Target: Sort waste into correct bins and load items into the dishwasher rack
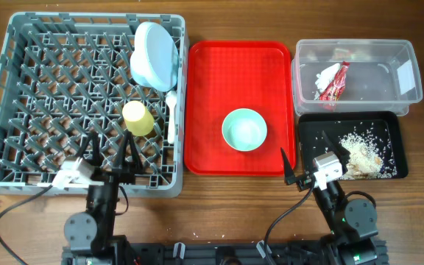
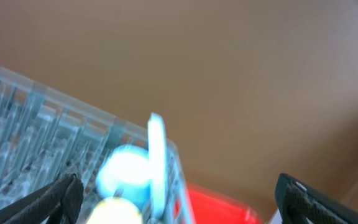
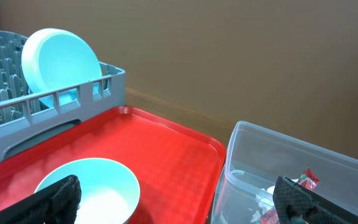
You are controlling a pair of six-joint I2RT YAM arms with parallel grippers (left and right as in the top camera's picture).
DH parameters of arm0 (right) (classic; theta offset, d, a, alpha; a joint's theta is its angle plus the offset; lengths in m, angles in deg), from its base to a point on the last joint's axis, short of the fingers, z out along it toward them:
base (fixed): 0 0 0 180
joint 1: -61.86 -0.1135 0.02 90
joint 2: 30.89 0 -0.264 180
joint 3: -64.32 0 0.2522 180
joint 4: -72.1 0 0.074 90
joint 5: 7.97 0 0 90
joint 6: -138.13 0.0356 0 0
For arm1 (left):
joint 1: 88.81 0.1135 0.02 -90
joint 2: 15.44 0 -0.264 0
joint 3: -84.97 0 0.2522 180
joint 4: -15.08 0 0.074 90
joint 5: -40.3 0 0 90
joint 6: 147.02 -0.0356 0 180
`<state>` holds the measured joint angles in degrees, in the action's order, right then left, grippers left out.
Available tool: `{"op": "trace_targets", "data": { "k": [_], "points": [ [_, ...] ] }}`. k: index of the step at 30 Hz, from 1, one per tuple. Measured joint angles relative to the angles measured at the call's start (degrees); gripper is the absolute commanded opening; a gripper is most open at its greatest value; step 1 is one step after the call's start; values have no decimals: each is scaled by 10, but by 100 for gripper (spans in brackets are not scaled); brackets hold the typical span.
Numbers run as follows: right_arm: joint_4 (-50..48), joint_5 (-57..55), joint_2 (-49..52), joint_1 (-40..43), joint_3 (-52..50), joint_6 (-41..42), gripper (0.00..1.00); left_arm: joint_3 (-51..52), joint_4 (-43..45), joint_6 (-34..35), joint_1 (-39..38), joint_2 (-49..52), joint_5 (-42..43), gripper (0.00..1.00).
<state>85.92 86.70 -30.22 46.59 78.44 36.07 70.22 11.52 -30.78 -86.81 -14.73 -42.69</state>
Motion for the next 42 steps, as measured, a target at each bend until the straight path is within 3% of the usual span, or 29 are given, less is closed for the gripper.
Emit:
{"op": "trace_targets", "data": {
  "k": [3, 5, 8, 12, 38, 42],
  "points": [
    [0, 0, 0, 0, 0, 0, 100, 5, -134, -7, 0, 0, 2, 100],
    [0, 0, 0, 0, 0, 0, 100, 6, -135, -54, 0, 1, 2, 100],
    [0, 0, 0, 0, 0, 0, 100, 6, -135, -181, 0, 1, 2, 100],
    [0, 0, 0, 0, 0, 0, 100, 6, -135, -247, 0, 1, 2, 100],
    [0, -4, 0, 41, 0, 0, 100, 6, -135, -262, 0, 1, 2, 100],
    [0, -24, 0, 41, 0, 80, 100, 6, -135, -262, 0, 1, 2, 100]
  ]
}}
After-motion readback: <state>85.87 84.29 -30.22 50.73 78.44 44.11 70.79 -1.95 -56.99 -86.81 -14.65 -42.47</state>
